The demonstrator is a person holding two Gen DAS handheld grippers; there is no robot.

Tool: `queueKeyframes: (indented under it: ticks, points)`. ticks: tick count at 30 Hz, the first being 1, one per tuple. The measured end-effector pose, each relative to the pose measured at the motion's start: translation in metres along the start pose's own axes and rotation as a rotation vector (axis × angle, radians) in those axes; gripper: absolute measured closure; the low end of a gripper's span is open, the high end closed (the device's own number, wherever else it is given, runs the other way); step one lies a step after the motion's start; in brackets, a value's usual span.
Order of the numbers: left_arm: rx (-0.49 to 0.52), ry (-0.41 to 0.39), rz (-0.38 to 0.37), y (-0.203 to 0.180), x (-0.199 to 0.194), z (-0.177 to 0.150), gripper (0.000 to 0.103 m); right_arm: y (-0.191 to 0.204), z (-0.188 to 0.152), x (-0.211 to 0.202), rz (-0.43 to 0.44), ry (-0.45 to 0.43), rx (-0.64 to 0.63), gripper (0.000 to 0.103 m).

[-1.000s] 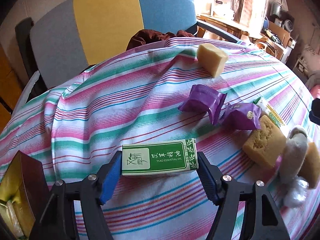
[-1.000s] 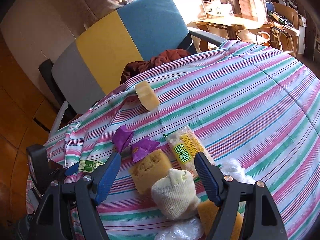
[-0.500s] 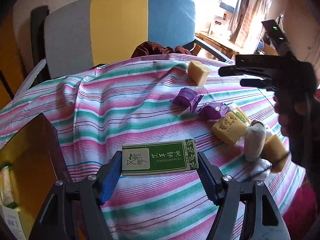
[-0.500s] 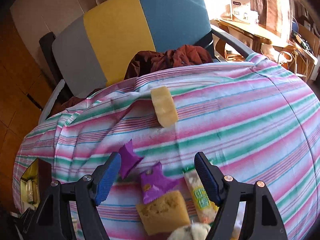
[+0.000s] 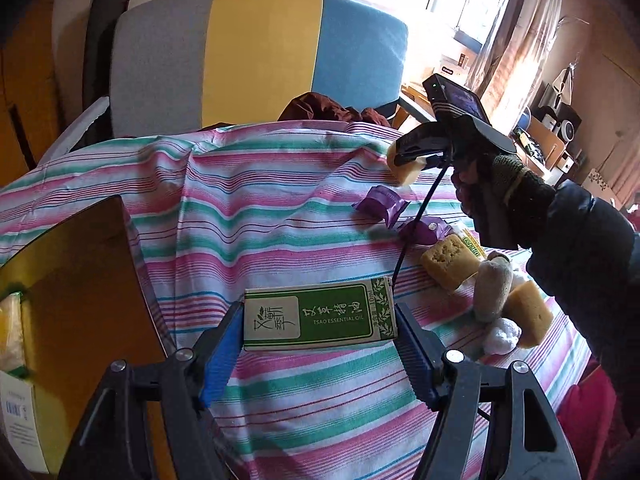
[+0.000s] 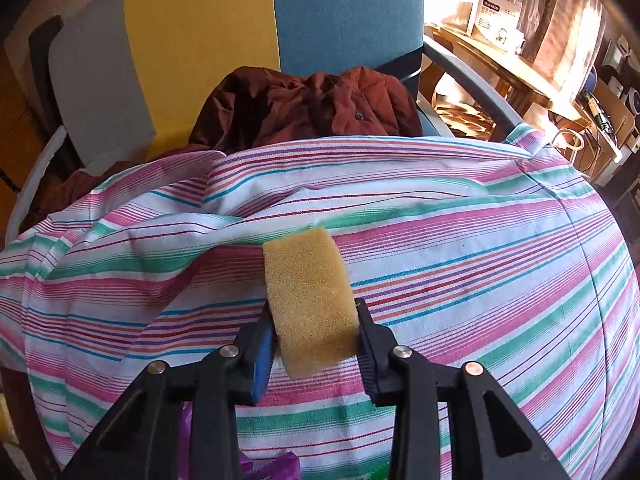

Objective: Organize objects
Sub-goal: 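Grasp the yellow sponge with the right tool, then place the green box into the gold tray with the left tool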

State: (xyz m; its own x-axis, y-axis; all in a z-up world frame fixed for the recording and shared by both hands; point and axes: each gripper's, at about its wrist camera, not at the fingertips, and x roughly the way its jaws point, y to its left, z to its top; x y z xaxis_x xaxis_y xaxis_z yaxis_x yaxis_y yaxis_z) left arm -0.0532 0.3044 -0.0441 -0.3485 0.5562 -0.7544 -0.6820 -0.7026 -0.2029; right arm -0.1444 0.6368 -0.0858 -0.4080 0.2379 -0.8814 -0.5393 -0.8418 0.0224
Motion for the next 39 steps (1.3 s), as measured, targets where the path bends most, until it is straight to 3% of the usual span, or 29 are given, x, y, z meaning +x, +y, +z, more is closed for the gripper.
queueKeyframes:
  ticks: [9, 16, 23, 34, 39]
  points:
    - [-0.003, -0.02, 0.008, 0.0, -0.026, -0.014, 0.031, 0.013, -0.048, -0.085, 0.129, -0.088, -0.066, 0.068]
    - [-0.019, -0.044, 0.057, 0.016, -0.058, -0.034, 0.03, 0.059, -0.12, -0.117, 0.3, -0.043, -0.154, 0.068]
    - [-0.086, -0.07, 0.144, 0.056, -0.097, -0.06, 0.03, 0.098, -0.196, -0.116, 0.393, 0.022, -0.214, 0.068]
    - [-0.276, -0.053, 0.366, 0.155, -0.146, -0.122, 0.031, 0.114, -0.217, -0.115, 0.352, -0.016, -0.3, 0.068]
    - [-0.311, -0.032, 0.421, 0.177, -0.149, -0.138, 0.03, 0.119, -0.219, -0.112, 0.347, -0.013, -0.328, 0.068]
